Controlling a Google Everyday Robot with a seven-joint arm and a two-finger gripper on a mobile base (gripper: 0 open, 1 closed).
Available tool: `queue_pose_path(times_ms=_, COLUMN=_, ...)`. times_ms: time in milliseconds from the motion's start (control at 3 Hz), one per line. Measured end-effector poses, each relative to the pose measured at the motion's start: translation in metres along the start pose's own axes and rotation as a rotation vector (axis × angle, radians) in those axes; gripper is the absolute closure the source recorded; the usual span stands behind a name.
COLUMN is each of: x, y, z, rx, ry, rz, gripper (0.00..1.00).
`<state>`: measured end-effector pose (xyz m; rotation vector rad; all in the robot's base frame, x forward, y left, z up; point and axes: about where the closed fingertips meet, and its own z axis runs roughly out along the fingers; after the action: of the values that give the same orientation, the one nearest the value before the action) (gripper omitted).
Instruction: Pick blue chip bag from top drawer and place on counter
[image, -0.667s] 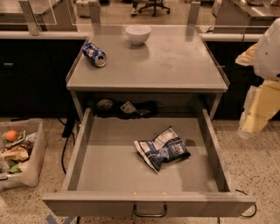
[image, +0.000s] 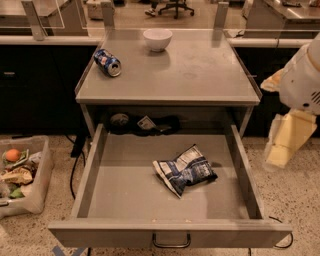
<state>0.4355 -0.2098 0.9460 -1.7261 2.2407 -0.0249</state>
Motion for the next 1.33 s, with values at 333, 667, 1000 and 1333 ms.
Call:
queue_pose_path(times_ms=333, x=-0.003, y=0.019, z=0.046, rx=-0.069, ry=-0.037, rz=0.013, gripper=0.0)
queue_pose_path(times_ms=667, x=0.001, y=0.038, z=0.094, rx=-0.106, ry=-0.064, rz=0.064, gripper=0.0)
queue_pose_path(times_ms=1000, x=0.001, y=0.038, z=0.094, rx=-0.106, ry=-0.065, rz=0.064, gripper=0.0)
queue_pose_path(times_ms=1333, x=-0.006, y=0.04, z=0.119, rx=-0.104, ry=-0.094, rz=0.069, gripper=0.0)
